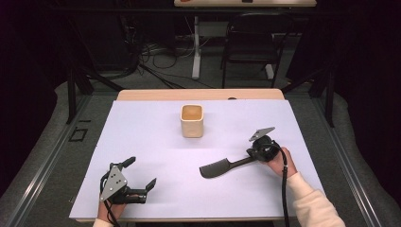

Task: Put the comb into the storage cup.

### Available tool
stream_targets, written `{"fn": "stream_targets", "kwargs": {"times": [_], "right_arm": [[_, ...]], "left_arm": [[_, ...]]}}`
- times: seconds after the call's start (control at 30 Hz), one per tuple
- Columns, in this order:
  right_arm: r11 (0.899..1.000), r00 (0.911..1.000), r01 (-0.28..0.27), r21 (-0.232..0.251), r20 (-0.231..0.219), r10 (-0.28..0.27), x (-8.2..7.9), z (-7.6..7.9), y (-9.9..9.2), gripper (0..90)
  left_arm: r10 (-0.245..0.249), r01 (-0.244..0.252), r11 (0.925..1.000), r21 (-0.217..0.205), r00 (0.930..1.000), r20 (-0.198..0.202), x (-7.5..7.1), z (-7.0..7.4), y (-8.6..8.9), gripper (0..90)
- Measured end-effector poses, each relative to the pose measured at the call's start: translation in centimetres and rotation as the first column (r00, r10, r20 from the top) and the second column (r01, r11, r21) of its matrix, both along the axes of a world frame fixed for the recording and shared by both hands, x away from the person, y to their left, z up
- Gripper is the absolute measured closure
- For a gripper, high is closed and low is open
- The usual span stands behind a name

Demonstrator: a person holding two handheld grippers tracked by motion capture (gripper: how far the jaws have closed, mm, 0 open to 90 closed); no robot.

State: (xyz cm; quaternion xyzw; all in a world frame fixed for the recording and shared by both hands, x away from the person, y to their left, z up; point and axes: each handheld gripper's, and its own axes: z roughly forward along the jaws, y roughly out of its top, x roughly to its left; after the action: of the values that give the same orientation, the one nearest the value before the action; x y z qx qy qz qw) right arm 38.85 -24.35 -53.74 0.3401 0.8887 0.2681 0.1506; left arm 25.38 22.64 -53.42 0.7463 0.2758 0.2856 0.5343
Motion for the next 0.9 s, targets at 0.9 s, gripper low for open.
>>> {"fn": "stream_targets", "kwargs": {"times": [0.9], "right_arm": [[0.999, 0.9989, -0.037, -0.006, -0.028, 0.037, -1.4, 0.5, 0.3, 90.0]], "left_arm": [[-0.004, 0.004, 1.0, -0.002, 1.0, 0.004, 0.0, 0.0, 0.0, 0.4]]}}
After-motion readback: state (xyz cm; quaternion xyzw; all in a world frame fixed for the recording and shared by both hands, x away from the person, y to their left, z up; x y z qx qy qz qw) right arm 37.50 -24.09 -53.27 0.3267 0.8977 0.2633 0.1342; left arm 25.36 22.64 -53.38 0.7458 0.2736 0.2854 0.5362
